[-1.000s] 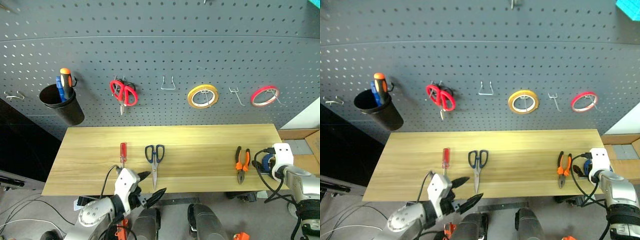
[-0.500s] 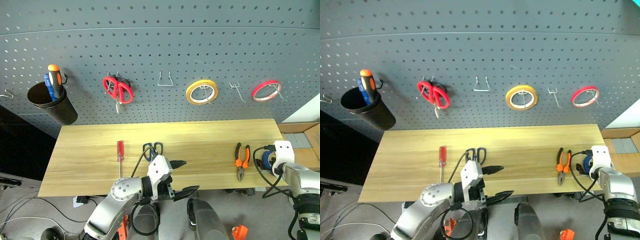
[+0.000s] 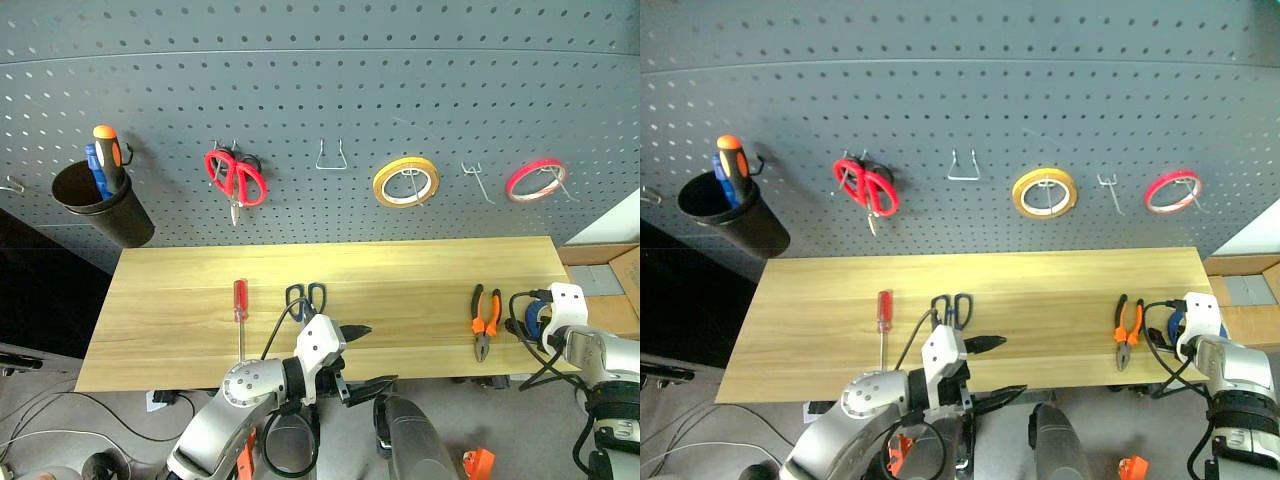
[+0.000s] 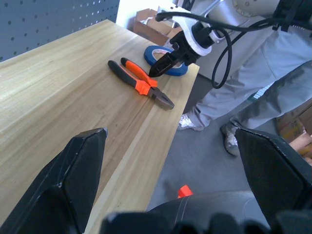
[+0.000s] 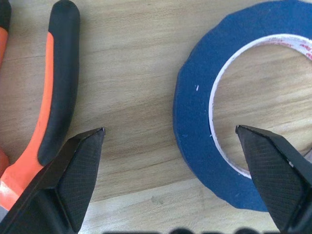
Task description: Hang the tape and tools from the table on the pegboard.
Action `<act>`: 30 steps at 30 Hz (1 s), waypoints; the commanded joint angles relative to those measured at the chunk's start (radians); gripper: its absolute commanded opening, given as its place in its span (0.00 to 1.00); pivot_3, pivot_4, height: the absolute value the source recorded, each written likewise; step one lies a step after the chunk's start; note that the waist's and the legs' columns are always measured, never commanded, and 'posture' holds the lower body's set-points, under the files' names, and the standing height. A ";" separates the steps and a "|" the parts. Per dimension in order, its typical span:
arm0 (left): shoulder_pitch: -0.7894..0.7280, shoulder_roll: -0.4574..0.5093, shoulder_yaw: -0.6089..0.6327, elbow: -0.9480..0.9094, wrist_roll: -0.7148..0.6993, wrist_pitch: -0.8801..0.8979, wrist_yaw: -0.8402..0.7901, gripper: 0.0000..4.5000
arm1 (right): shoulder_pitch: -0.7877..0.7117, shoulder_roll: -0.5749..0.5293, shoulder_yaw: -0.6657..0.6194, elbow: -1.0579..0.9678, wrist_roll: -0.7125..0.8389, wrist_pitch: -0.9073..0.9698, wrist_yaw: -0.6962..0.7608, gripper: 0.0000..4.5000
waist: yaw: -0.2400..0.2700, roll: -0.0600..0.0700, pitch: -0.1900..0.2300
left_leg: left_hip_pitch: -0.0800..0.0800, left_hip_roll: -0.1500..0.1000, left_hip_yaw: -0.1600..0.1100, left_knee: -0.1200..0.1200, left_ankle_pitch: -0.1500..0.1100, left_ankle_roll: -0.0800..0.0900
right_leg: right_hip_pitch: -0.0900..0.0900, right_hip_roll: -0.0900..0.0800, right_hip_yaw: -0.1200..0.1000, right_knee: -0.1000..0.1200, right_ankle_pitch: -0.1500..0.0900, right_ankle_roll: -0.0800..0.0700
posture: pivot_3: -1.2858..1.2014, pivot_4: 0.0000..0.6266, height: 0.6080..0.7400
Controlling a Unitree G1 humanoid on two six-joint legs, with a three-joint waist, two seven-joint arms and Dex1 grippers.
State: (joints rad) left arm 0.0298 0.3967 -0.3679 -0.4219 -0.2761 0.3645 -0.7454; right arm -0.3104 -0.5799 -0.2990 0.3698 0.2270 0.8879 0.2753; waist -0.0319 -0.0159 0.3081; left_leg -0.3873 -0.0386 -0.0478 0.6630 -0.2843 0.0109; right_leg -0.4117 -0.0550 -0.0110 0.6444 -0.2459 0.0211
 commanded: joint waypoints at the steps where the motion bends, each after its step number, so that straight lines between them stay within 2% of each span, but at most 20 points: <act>1: 0.013 0.001 -0.007 -0.045 -0.006 -0.004 0.006 1.00 | 0.003 0.000 -0.021 -0.002 0.001 0.013 -0.015 0.79 | 0.000 -0.001 0.002 | 0.000 0.000 0.000 0.000 0.000 0.000 | 0.000 0.000 0.000 0.000 0.000 0.000 | 0.50 0.56 1.00; 10: 0.014 0.018 0.023 -0.054 -0.022 0.005 0.016 1.00 | -0.004 0.037 -0.072 -0.008 0.005 0.013 -0.092 0.09 | 0.000 -0.003 0.005 | -0.007 0.000 0.000 0.000 0.000 0.000 | -0.006 0.000 0.000 0.000 0.000 0.000 | 0.50 0.56 1.00; 15: 0.032 0.025 0.057 -0.054 -0.024 -0.001 0.024 1.00 | 0.027 0.092 -0.103 -0.129 0.000 -0.025 -0.154 0.08 | 0.000 -0.003 0.006 | -0.010 0.000 0.000 0.001 0.000 0.000 | -0.009 0.000 0.000 0.001 0.001 0.001 | 0.49 0.54 1.00; 22: 0.014 0.061 0.183 -0.021 -0.070 -0.011 0.007 1.00 | 0.152 0.206 -0.125 -0.548 0.020 0.102 -0.242 0.08 | -0.001 0.005 0.001 | -0.012 0.000 0.000 0.001 0.001 -0.001 | -0.012 0.000 0.000 0.001 0.001 0.002 | 0.47 0.42 1.00; 26: -0.041 0.044 0.248 0.015 -0.076 -0.040 0.024 1.00 | 0.222 0.270 -0.118 -0.747 0.079 0.138 -0.220 0.08 | -0.001 0.007 -0.014 | -0.013 -0.001 -0.001 0.001 0.004 -0.007 | -0.012 0.000 -0.001 0.001 0.002 0.003 | 0.45 0.33 1.00; 30: -0.074 0.018 0.263 0.035 -0.085 -0.100 0.000 1.00 | 0.307 0.312 -0.083 -0.859 0.167 0.082 -0.112 0.08 | -0.005 0.006 -0.039 | -0.013 -0.001 0.000 0.001 0.004 -0.007 | -0.012 0.000 0.000 0.000 0.002 0.005 | 0.44 0.29 1.00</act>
State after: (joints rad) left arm -0.0463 0.4234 -0.1115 -0.3781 -0.3369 0.3066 -0.7303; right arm -0.0311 -0.2778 -0.3787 -0.4169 0.3477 1.0086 0.1193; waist -0.0371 -0.0099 0.2686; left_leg -0.3998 -0.0402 -0.0474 0.6642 -0.2804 0.0034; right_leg -0.4235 -0.0552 -0.0109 0.6445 -0.2435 0.0258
